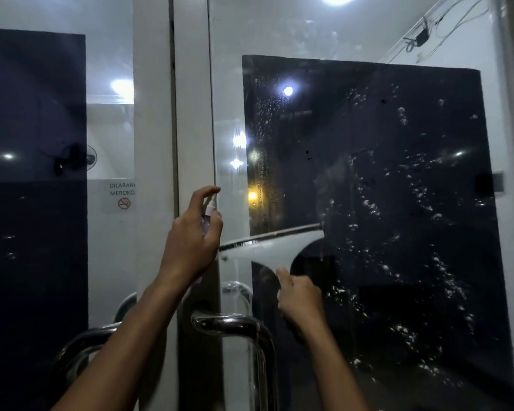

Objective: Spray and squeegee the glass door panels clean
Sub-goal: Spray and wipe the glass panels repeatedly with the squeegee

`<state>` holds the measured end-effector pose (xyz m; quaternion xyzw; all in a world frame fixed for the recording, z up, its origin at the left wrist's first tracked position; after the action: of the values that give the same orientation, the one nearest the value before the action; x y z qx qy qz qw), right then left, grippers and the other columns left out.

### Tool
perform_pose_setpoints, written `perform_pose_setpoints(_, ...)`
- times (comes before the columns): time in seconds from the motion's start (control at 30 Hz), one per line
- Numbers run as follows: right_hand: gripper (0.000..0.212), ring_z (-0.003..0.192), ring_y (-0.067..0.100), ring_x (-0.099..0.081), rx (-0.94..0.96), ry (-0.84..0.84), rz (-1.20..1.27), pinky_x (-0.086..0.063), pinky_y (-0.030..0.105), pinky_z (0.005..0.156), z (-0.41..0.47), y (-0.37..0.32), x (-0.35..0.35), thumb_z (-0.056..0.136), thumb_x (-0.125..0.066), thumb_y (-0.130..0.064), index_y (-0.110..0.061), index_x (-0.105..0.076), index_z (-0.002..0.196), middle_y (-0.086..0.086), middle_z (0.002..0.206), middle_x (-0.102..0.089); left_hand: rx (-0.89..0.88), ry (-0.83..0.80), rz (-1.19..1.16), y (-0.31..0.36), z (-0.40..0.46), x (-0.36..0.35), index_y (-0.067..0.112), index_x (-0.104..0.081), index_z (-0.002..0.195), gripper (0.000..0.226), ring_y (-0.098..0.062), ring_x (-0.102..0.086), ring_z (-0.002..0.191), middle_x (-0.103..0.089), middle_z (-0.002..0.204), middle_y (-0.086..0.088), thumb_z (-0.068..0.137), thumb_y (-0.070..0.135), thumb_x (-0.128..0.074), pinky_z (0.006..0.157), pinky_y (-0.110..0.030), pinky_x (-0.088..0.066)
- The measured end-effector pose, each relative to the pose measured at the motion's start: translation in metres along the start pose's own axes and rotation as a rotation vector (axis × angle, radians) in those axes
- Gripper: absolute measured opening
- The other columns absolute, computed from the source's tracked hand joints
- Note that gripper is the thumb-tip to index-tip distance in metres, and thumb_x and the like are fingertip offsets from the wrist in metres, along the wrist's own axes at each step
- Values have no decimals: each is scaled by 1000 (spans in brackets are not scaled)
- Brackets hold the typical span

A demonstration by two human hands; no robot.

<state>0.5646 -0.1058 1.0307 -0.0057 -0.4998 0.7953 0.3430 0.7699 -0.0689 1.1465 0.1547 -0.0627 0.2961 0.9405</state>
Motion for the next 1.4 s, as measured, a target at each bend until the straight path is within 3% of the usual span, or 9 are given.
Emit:
perform_pose_setpoints(0.1, 58, 68, 19, -63, 34, 39, 30, -37, 23, 50, 24, -30, 11, 103, -37, -51, -7, -71, 85, 9, 81, -70, 0, 3, -16, 3, -1, -2, 28, -45, 142, 40, -18, -58, 59, -64, 83, -6, 102, 21, -49, 53, -21, -40)
perform_pose_setpoints(0.3, 57, 87, 32, -66, 12, -36, -147, -43, 32, 67, 0, 18, -3, 103, -34, -49, -8, -71, 88, 14, 89, -72, 28, -7, -38, 3, -16, -7, 27, -45, 140, 39, -24, -58, 60, -63, 79, -7, 102, 17, -48, 49, -18, -41)
perform_pose_setpoints(0.5, 59, 72, 25, -66, -3, -48, -43, -51, 32, 68, -25, 25, 5, 103, -38, -48, -10, -67, 68, 7, 69, -69, 42, -15, -22, 2, -22, -8, 26, -46, 140, 39, -17, -53, 56, -58, 77, 5, 102, 16, -50, 49, -13, -40)
perform_pose_setpoints(0.53, 60, 75, 26, -66, 30, -25, -37, -51, 33, 69, -16, 14, 9, 103, -37, -49, -9, -68, 70, 8, 71, -70, 45, -12, -28, 3, -22, -8, 27, -46, 139, 39, -19, -55, 58, -59, 78, 3, 102, 17, -50, 49, -14, -40)
perform_pose_setpoints(0.63, 60, 70, 20, -63, 75, 34, -27, -42, 27, 55, 9, -19, 22, 103, -37, -50, -7, -70, 78, 9, 77, -70, 59, -18, -57, 2, -26, -7, 31, -45, 139, 39, -28, -58, 58, -62, 75, -7, 102, 19, -48, 53, -41, -52)
perform_pose_setpoints(0.73, 61, 67, 19, -63, 75, 38, -23, -37, 25, 51, 15, -17, 23, 103, -37, -51, -6, -69, 78, 8, 76, -70, 72, -16, -80, -5, -35, -6, 35, -43, 138, 39, -36, -58, 58, -61, 75, -16, 102, 20, -48, 53, -52, -54)
perform_pose_setpoints(0.9, 61, 66, 21, -66, -99, -69, -48, -48, 29, 58, -35, 58, -2, 102, -37, -53, -10, -69, 73, 6, 71, -69, 92, -23, -82, -7, -55, -4, 36, -43, 138, 39, -40, -58, 57, -62, 74, -16, 102, 20, -48, 50, -54, -52)
perform_pose_setpoints(1.17, 61, 75, 27, -66, 25, -29, -98, -53, 37, 74, -4, 30, 9, 100, -38, -56, -16, -63, 63, 6, 72, -70, 102, -22, -92, -5, -65, -5, 39, -41, 138, 39, -41, -57, 57, -57, 70, -21, 102, 23, -47, 49, -56, -50)
perform_pose_setpoints(1.4, 60, 70, 24, -65, -20, -68, -191, -54, 39, 72, -41, 84, 13, 101, -41, -54, -9, -66, 71, 6, 70, -68, 132, -19, -93, -11, -78, -8, 40, -41, 138, 40, -37, -58, 58, -59, 74, -15, 103, 22, -48, 51, -55, -52)
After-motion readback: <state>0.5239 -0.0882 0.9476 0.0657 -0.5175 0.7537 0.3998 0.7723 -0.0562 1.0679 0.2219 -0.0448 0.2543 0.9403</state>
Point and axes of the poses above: each hand's wrist, its own z-axis towards the middle knuckle, its own x-axis out of the back of the hand, y = z × x, the point moved 5 cm from there along z, towards the middle knuckle
